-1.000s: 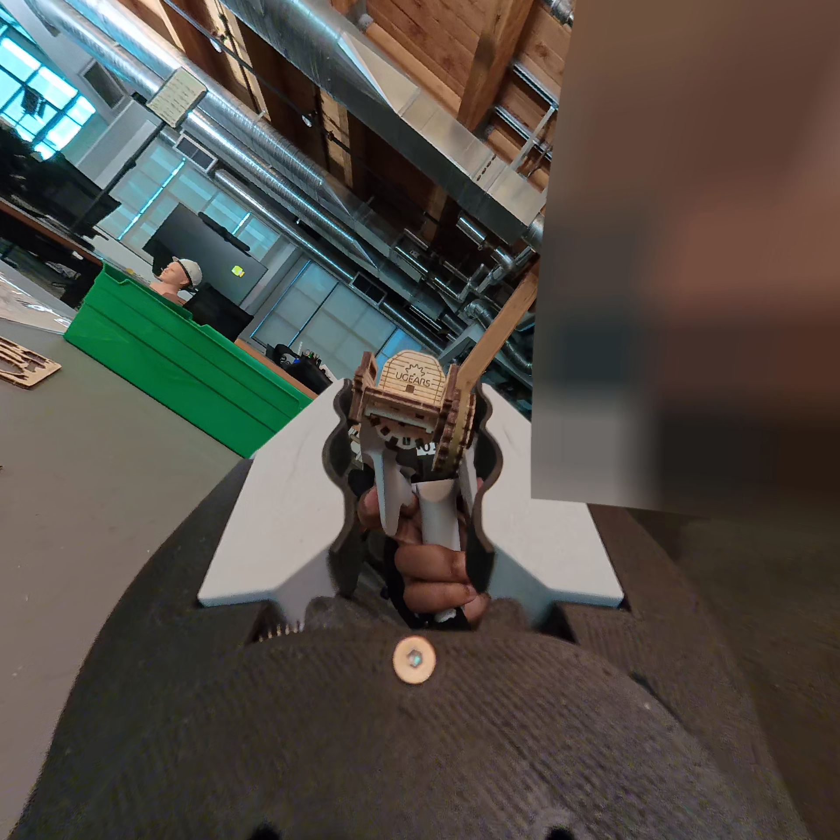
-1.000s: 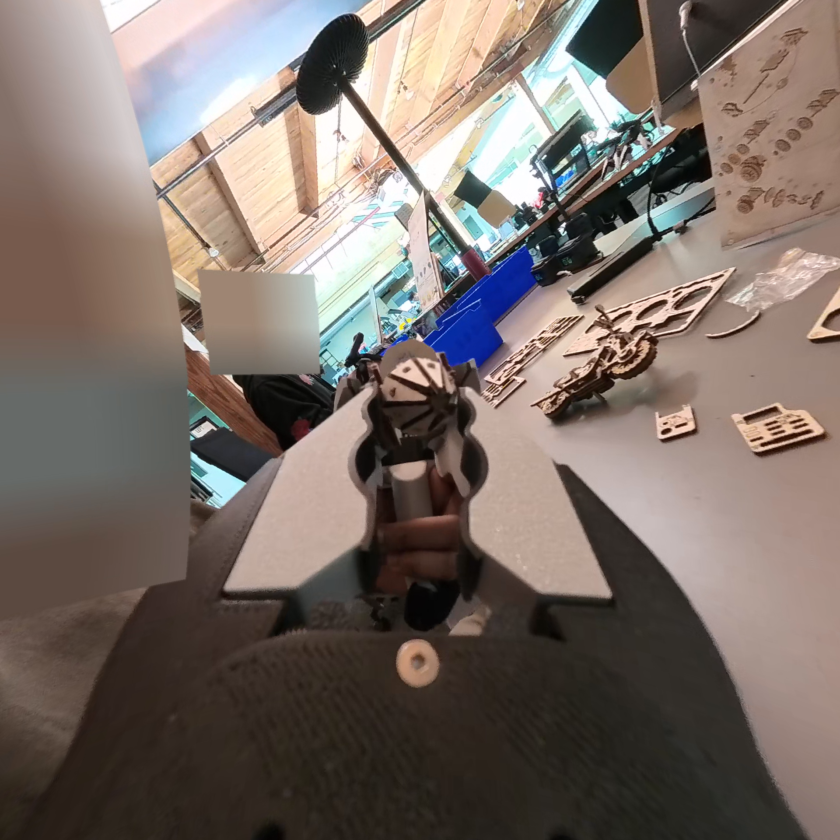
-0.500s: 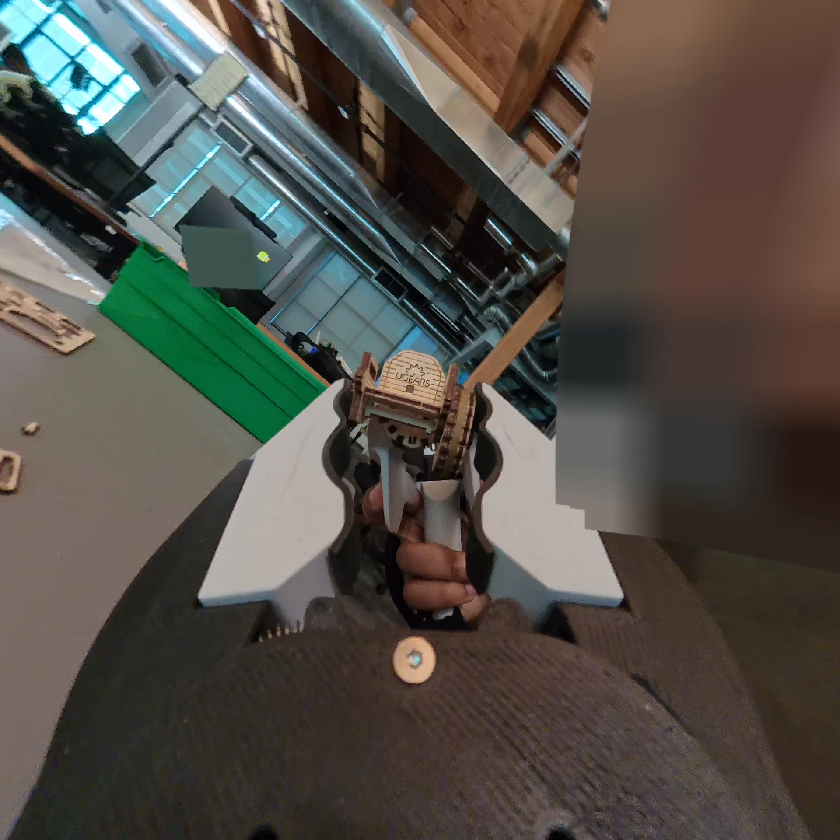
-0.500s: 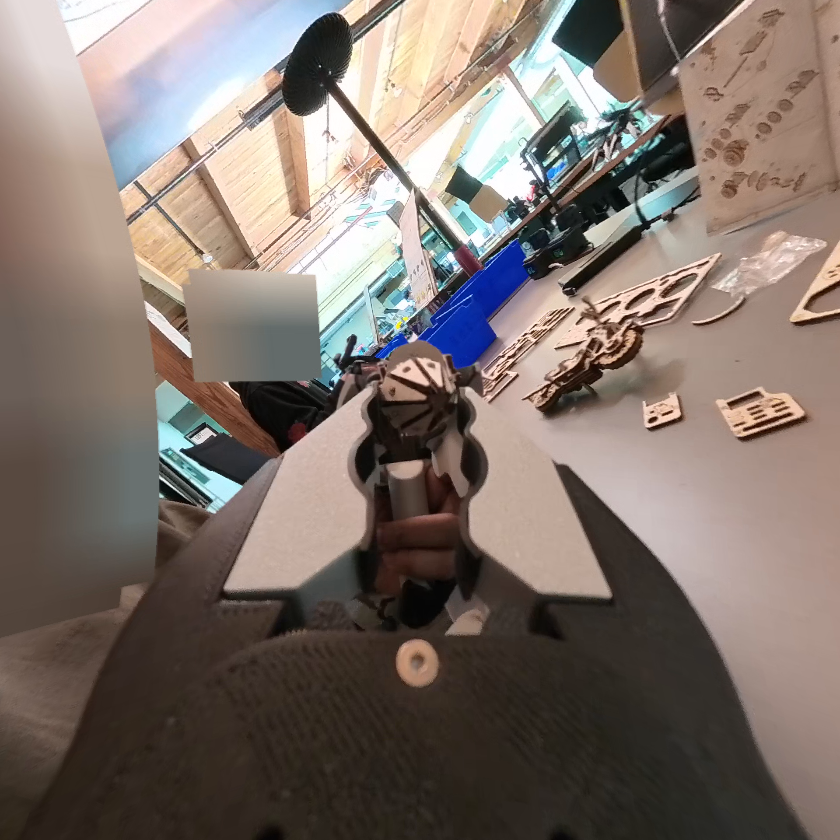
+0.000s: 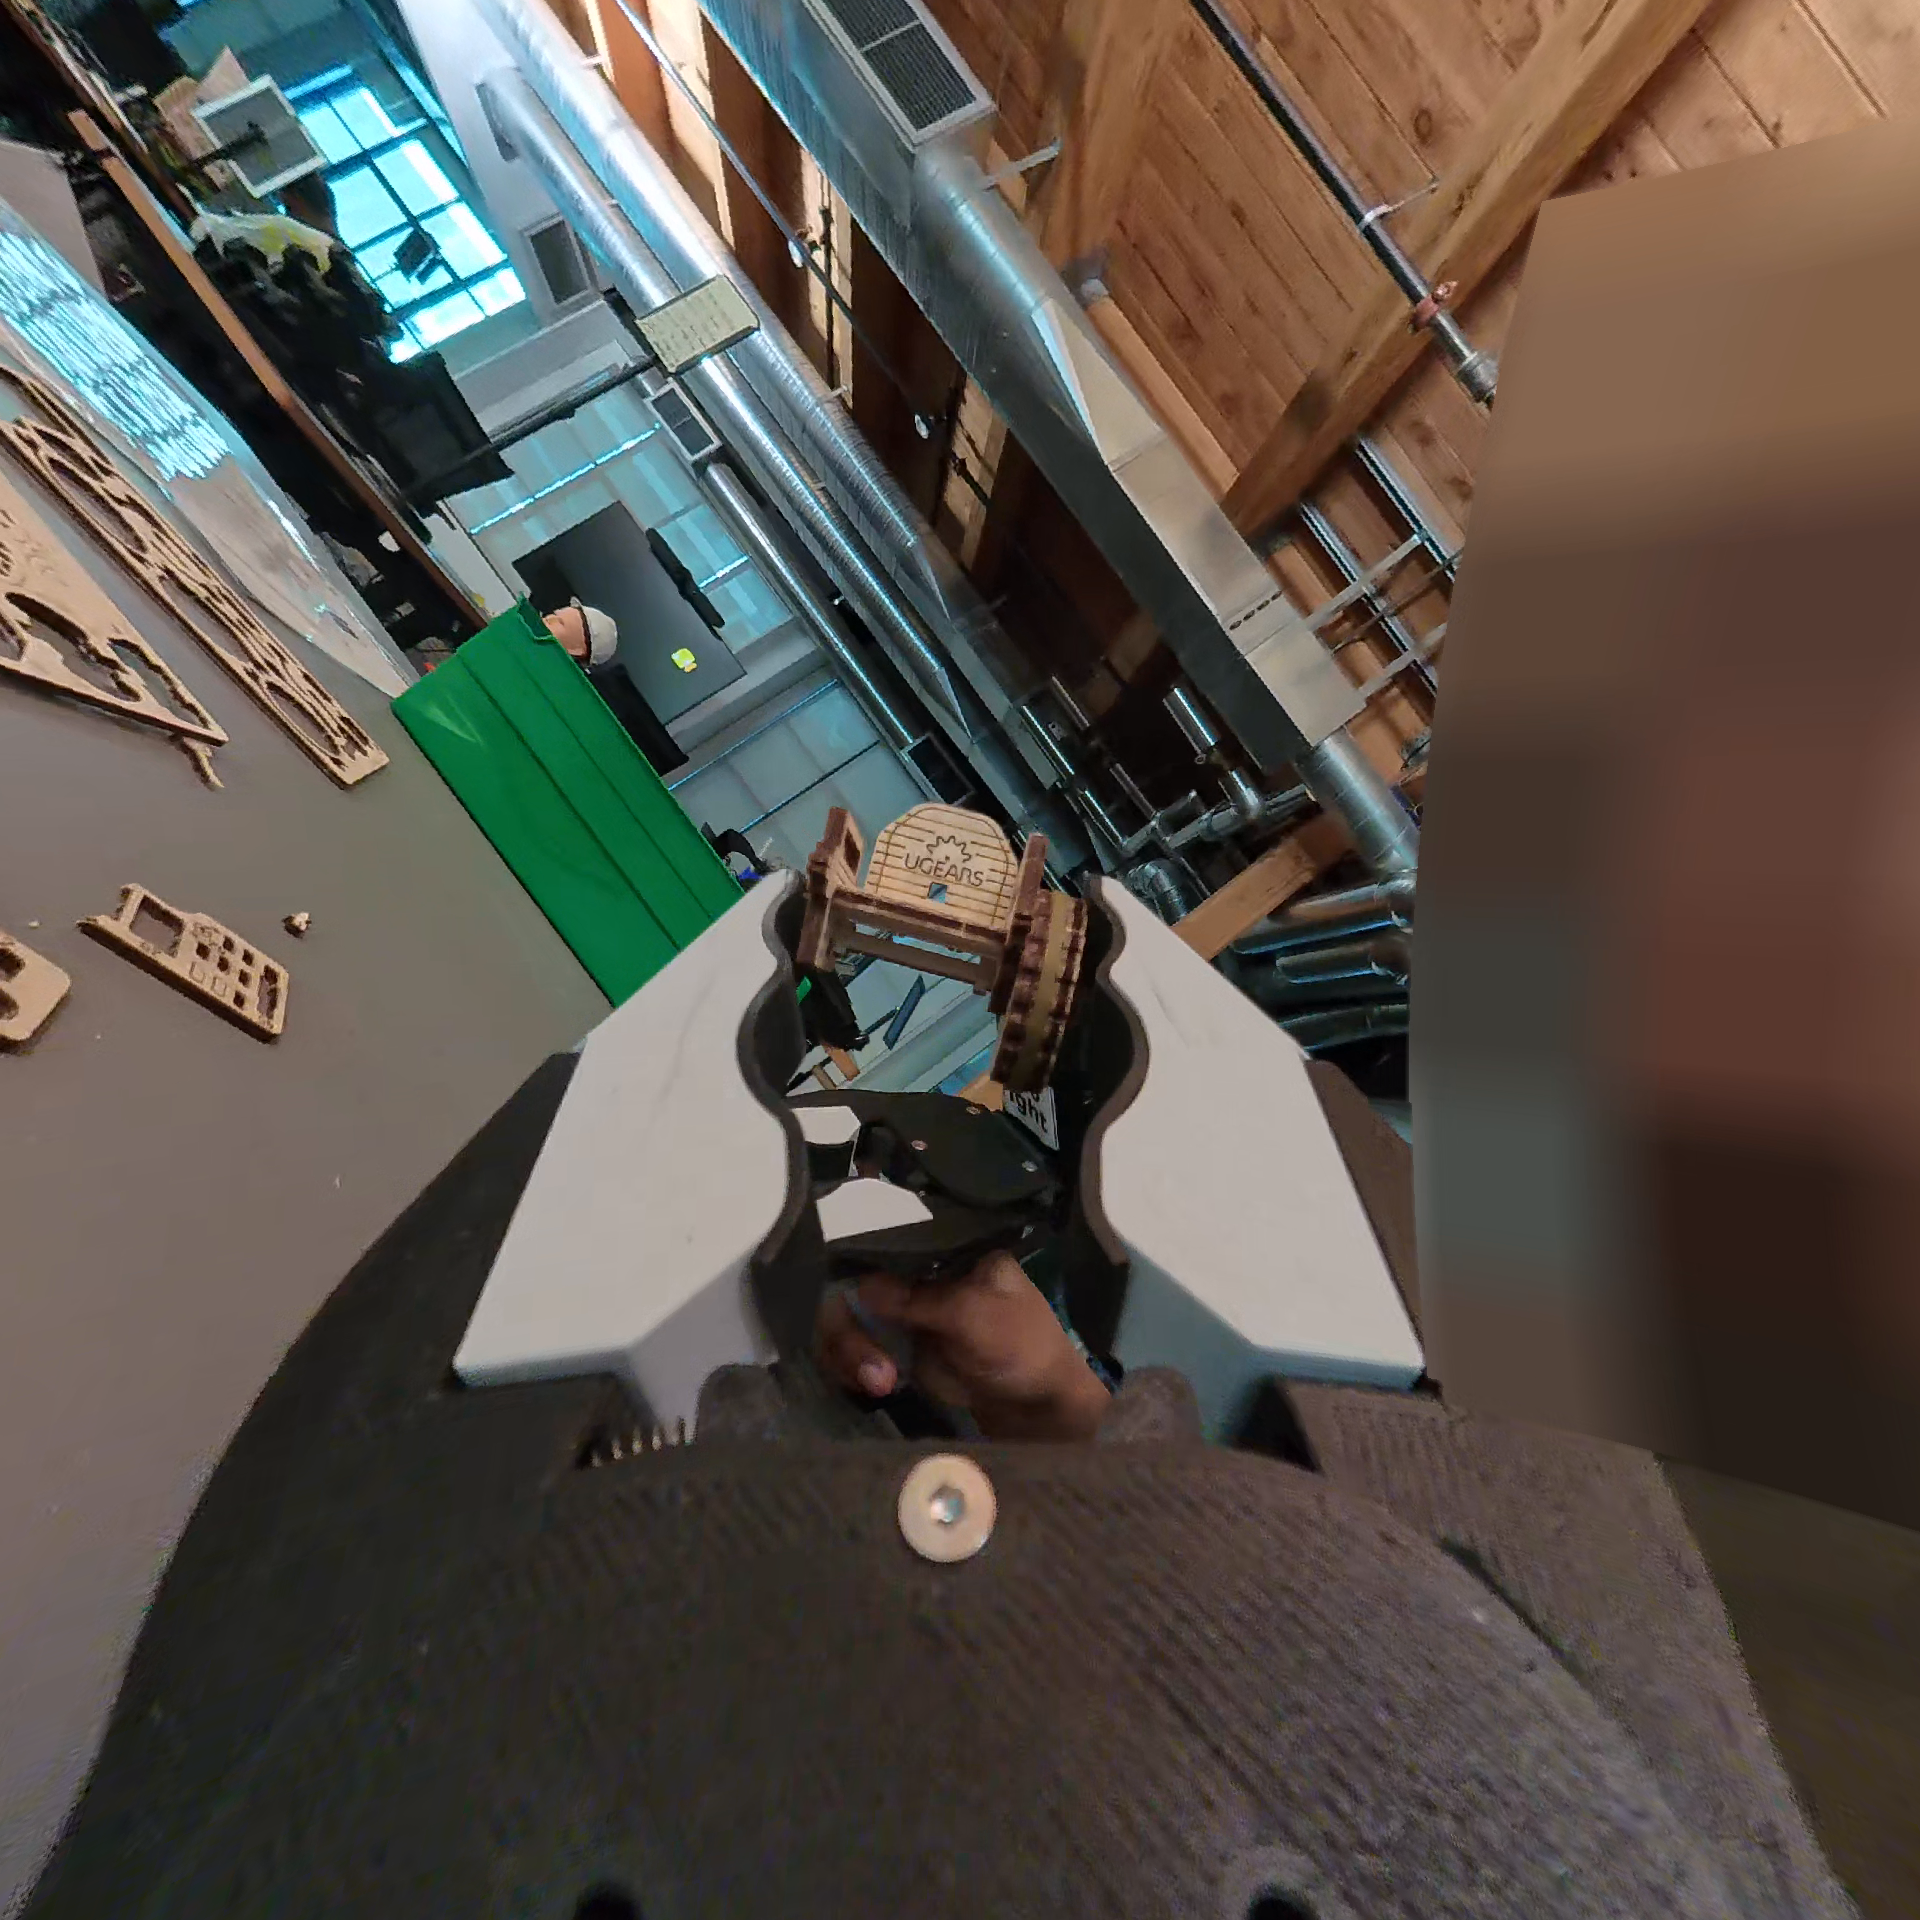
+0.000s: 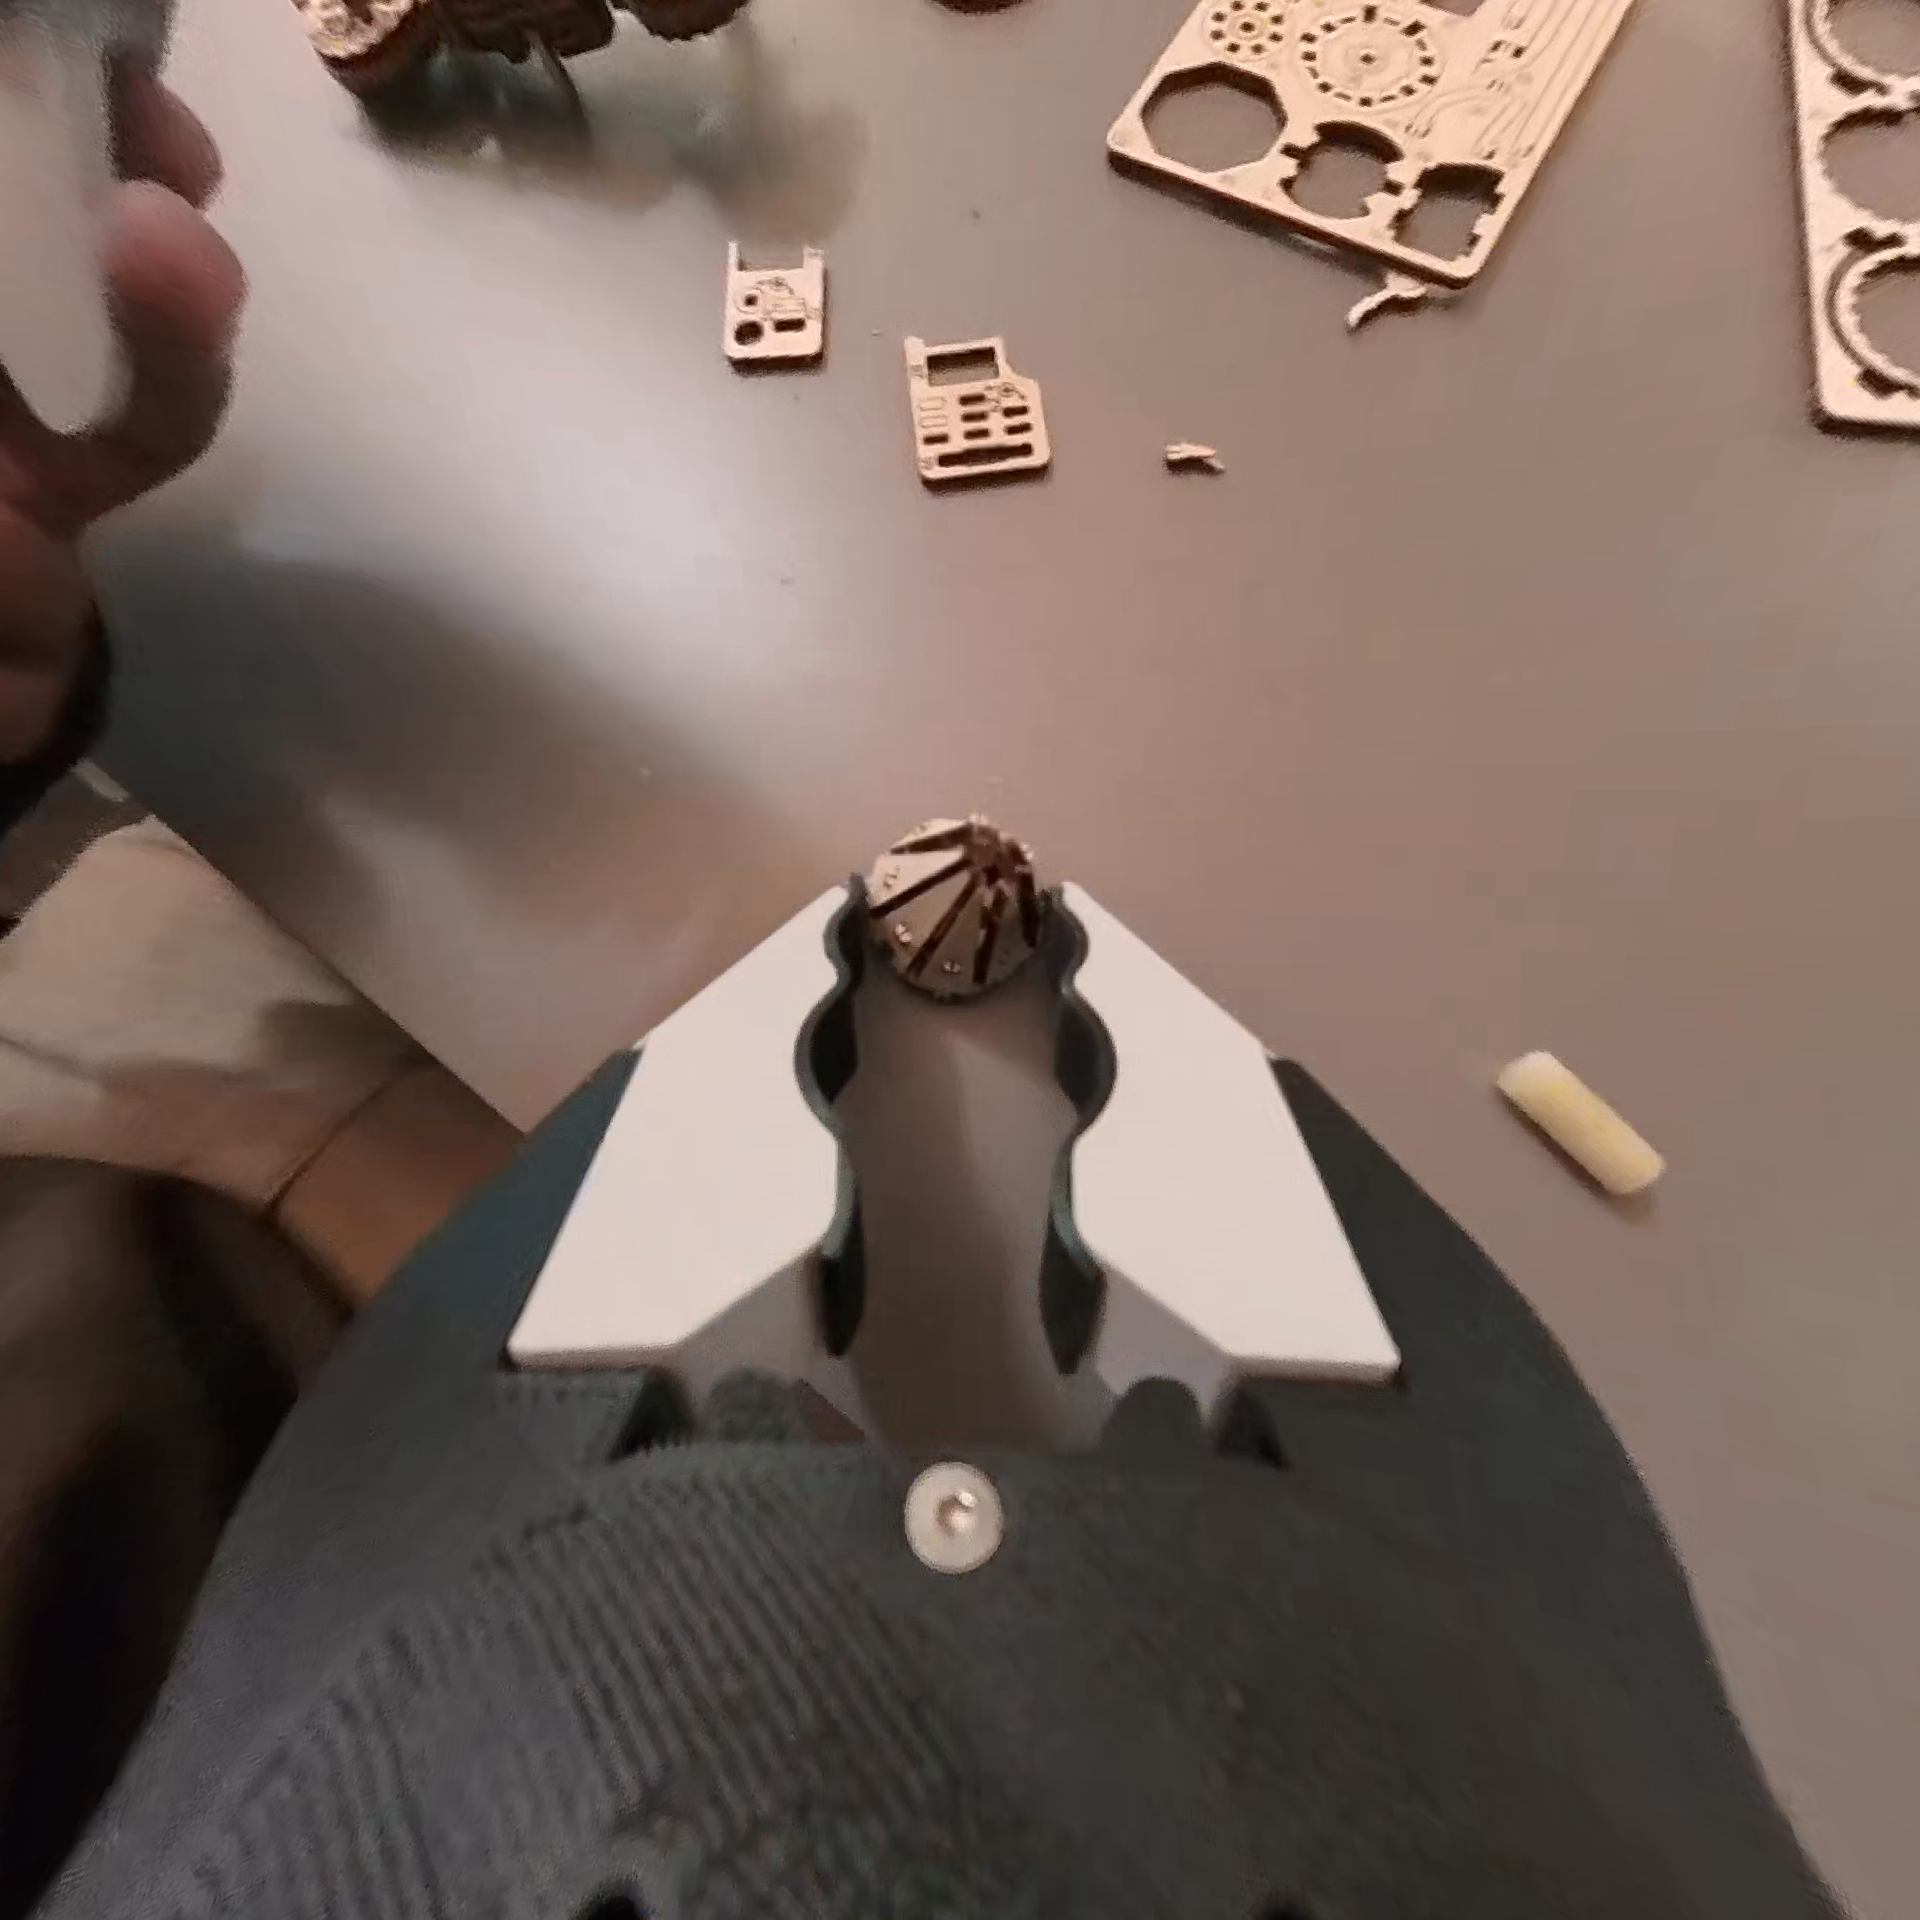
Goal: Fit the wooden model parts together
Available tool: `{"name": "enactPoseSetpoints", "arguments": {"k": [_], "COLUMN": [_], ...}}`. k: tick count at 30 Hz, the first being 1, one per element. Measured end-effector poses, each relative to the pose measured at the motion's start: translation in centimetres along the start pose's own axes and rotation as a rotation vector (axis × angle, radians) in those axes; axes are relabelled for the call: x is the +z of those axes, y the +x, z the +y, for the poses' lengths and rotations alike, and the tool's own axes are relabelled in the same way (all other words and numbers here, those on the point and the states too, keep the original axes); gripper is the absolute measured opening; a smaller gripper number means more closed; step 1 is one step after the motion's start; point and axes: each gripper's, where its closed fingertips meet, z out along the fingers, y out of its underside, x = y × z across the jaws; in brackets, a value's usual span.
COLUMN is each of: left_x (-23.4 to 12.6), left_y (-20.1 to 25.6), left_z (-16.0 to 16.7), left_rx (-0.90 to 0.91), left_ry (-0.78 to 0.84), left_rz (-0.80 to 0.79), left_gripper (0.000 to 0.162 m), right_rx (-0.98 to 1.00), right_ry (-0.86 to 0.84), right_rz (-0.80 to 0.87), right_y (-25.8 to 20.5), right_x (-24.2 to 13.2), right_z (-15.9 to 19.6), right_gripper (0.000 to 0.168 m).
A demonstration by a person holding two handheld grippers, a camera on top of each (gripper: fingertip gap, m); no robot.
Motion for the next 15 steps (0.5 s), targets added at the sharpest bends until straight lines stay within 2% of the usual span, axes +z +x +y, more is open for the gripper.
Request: {"name": "enactPoseSetpoints", "arguments": {"k": [3, 5, 7, 11, 15], "left_x": [0.0, 0.0, -0.1, -0.1, 0.1], "left_y": [-0.1, -0.1, -0.2, -0.2, -0.2], "left_z": [0.0, -0.1, -0.1, -0.1, 0.3], "left_rx": [-0.008, -0.016, -0.024, -0.039, -0.056], "left_ry": [-0.001, -0.002, -0.002, -0.004, -0.017], "left_rz": [0.001, 0.004, 0.005, 0.009, 0.014], "left_gripper": [0.05, 0.05, 0.05, 0.05, 0.05], "right_rx": [-0.001, -0.02, -0.069, -0.287, -0.218], "right_ry": [0.016, 0.049, 0.089, 0.13, 0.153], "right_rz": [-0.033, -0.095, -0.149, -0.199, -0.293], "right_y": [-0.2, -0.9, -1.2, -0.1, 0.2], "right_x": [0.0, -0.4, -1.2, -2.6, -2.8], "right_z": [-0.1, -0.7, -1.4, -1.3, -1.7], "right_gripper": [0.037, 0.054, 0.061, 0.051, 0.048]}}
